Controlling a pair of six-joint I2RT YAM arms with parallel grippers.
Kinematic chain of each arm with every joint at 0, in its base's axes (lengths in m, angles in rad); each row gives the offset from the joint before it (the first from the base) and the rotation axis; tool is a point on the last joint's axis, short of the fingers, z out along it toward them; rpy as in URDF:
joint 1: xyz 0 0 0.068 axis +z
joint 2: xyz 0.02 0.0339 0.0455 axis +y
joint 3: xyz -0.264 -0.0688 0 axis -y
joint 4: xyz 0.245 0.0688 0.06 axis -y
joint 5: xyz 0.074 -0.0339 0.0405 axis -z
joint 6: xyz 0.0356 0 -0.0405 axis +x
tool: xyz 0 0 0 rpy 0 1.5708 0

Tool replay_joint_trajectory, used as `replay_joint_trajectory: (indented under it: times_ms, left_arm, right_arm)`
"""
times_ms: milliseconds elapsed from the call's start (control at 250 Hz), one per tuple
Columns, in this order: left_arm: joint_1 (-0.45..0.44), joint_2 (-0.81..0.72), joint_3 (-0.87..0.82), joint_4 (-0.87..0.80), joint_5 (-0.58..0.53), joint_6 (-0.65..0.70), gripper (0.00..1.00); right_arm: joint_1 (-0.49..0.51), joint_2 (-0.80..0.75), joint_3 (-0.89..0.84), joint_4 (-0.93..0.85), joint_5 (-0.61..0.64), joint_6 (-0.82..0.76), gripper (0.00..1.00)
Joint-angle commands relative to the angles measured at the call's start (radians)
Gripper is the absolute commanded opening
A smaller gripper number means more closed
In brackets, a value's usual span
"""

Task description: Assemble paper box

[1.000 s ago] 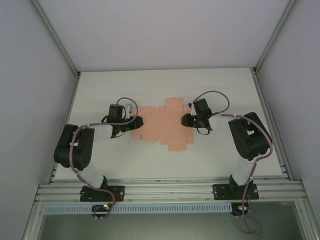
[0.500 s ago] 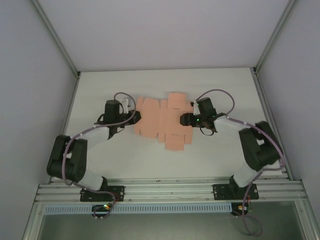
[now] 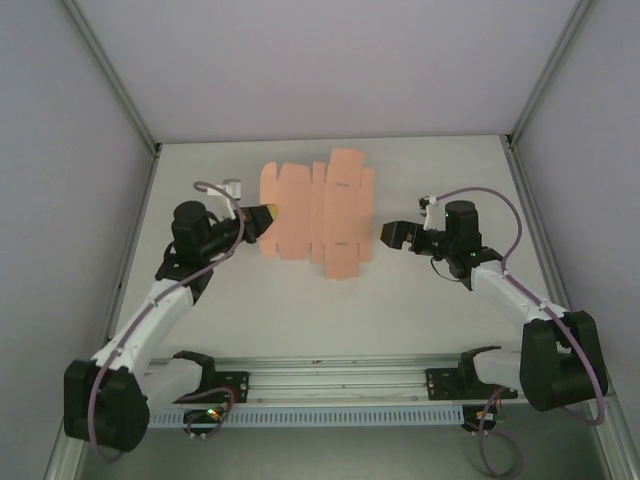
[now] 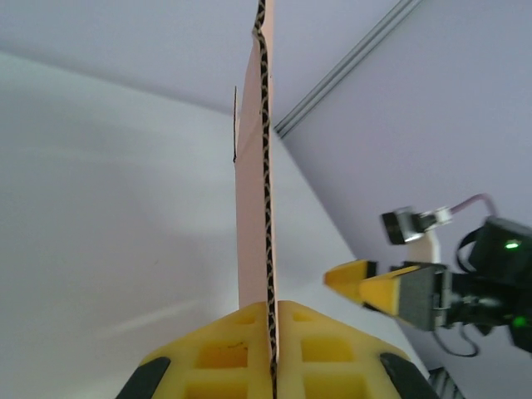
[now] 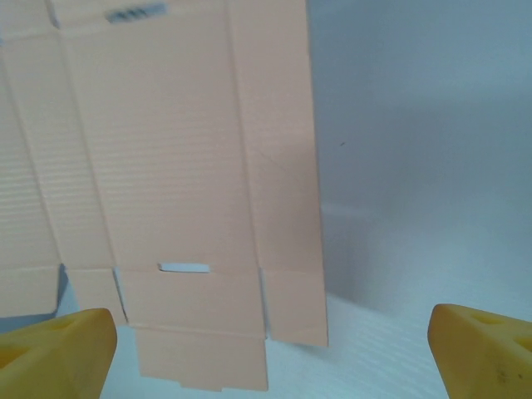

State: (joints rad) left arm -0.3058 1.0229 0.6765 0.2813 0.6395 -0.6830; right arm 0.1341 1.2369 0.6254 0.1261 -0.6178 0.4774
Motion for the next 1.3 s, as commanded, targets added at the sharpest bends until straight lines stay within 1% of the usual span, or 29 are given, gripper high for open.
replay_joint_trajectory:
  times_ms: [0,64,204,272,359,423,563,623,667,675,695,759,787,855,875,890,906,922,938,962,978,998,1018,1030,1038,1106,1182,1254,1298]
  left_arm:
    - [-0.009,-0.082,-0.018,0.013,0.032,-0.069,0.0]
    - [-0.011,-0.113,-0.014,0.009,0.032,-0.077,0.0]
    - [-0.012,-0.161,-0.017,0.01,0.035,-0.102,0.0]
    - [-0.014,-0.176,-0.02,0.021,0.04,-0.114,0.0]
    - [-0.015,-0.194,-0.024,0.017,0.039,-0.109,0.0]
    - [-0.016,-0.201,-0.028,0.014,0.035,-0.106,0.0]
    - [-0.015,-0.2,-0.04,0.042,0.037,-0.118,0.0]
    - [-0.016,-0.202,-0.041,0.039,0.032,-0.115,0.0]
    - [-0.015,-0.202,-0.041,0.031,0.032,-0.113,0.0]
    - [-0.015,-0.202,-0.041,0.028,0.012,-0.112,0.0]
    - [-0.016,-0.204,-0.041,0.026,0.002,-0.109,0.0]
    - [-0.015,-0.204,-0.043,0.013,-0.007,-0.101,0.0]
    - [-0.015,-0.203,-0.044,0.011,-0.01,-0.097,0.0]
    - [-0.015,-0.205,-0.052,0.01,-0.01,-0.089,0.0]
    - [-0.015,-0.207,-0.053,0.004,-0.014,-0.087,0.0]
    - [-0.013,-0.206,-0.054,-0.005,-0.02,-0.083,0.0]
    - [-0.013,-0.207,-0.055,-0.017,-0.029,-0.078,0.05]
    - [-0.013,-0.209,-0.055,-0.035,-0.038,-0.073,0.13]
    - [-0.013,-0.212,-0.054,-0.056,-0.052,-0.063,0.26]
    - [-0.013,-0.217,-0.053,-0.095,-0.077,-0.047,0.51]
    - [-0.012,-0.222,-0.053,-0.126,-0.099,-0.034,0.65]
    - [-0.012,-0.229,-0.051,-0.169,-0.13,-0.014,0.78]
    - [-0.012,-0.237,-0.05,-0.216,-0.168,0.003,0.87]
    - [-0.012,-0.242,-0.049,-0.245,-0.193,0.014,0.96]
    - [-0.012,-0.245,-0.05,-0.265,-0.212,0.02,0.99]
    - [-0.011,-0.274,-0.056,-0.419,-0.382,0.074,1.0]
    - [-0.009,-0.296,-0.081,-0.536,-0.548,0.106,1.0]
    - [-0.004,-0.299,-0.088,-0.626,-0.629,0.115,1.0]
    - [-0.004,-0.295,-0.08,-0.679,-0.656,0.119,1.0]
  right_arm:
    - [-0.003,0.012,-0.016,0.131,-0.171,0.04,0.96]
    - [-0.002,0.04,-0.015,0.184,-0.217,0.062,0.93]
    - [-0.002,0.094,0.001,0.294,-0.29,0.119,0.83]
    - [-0.002,0.104,0.006,0.337,-0.314,0.127,0.82]
    - [-0.002,0.099,0.011,0.352,-0.332,0.109,0.74]
    - [-0.002,0.095,0.016,0.357,-0.361,0.107,0.6]
    - [-0.002,0.085,0.005,0.421,-0.412,0.136,0.55]
    - [-0.002,0.074,0.005,0.411,-0.407,0.132,0.44]
    - [-0.002,0.065,0.007,0.39,-0.403,0.119,0.39]
    - [-0.002,0.063,0.007,0.387,-0.402,0.118,0.38]
    - [-0.002,0.059,0.008,0.375,-0.396,0.114,0.35]
    - [-0.002,0.043,0.013,0.319,-0.38,0.084,0.22]
    - [-0.002,0.037,0.013,0.305,-0.378,0.075,0.19]
    - [-0.002,0.022,0.005,0.299,-0.376,0.058,0.04]
    - [-0.002,0.019,0.003,0.293,-0.373,0.055,0.0]
    - [-0.002,0.014,0.003,0.287,-0.365,0.053,0.0]
    - [-0.002,0.01,0.005,0.275,-0.356,0.05,0.0]
    - [-0.002,0.005,0.007,0.259,-0.348,0.043,0.0]
    - [-0.002,0.0,0.011,0.239,-0.342,0.03,0.0]
    - [0.0,-0.007,0.018,0.205,-0.337,0.007,0.0]
    - [0.002,-0.012,0.024,0.177,-0.331,-0.011,0.0]
    - [0.005,-0.018,0.033,0.138,-0.319,-0.034,0.0]
    - [0.009,-0.021,0.041,0.1,-0.303,-0.057,0.0]
    - [0.012,-0.024,0.046,0.075,-0.292,-0.072,0.0]
    - [0.013,-0.026,0.049,0.059,-0.286,-0.082,0.0]
    - [0.039,-0.031,0.08,-0.078,-0.226,-0.174,0.0]
    - [0.07,-0.016,0.094,-0.155,-0.164,-0.226,0.0]
    - [0.088,0.017,0.106,-0.197,-0.137,-0.247,0.0]
    - [0.105,0.041,0.124,-0.238,-0.081,-0.267,0.0]
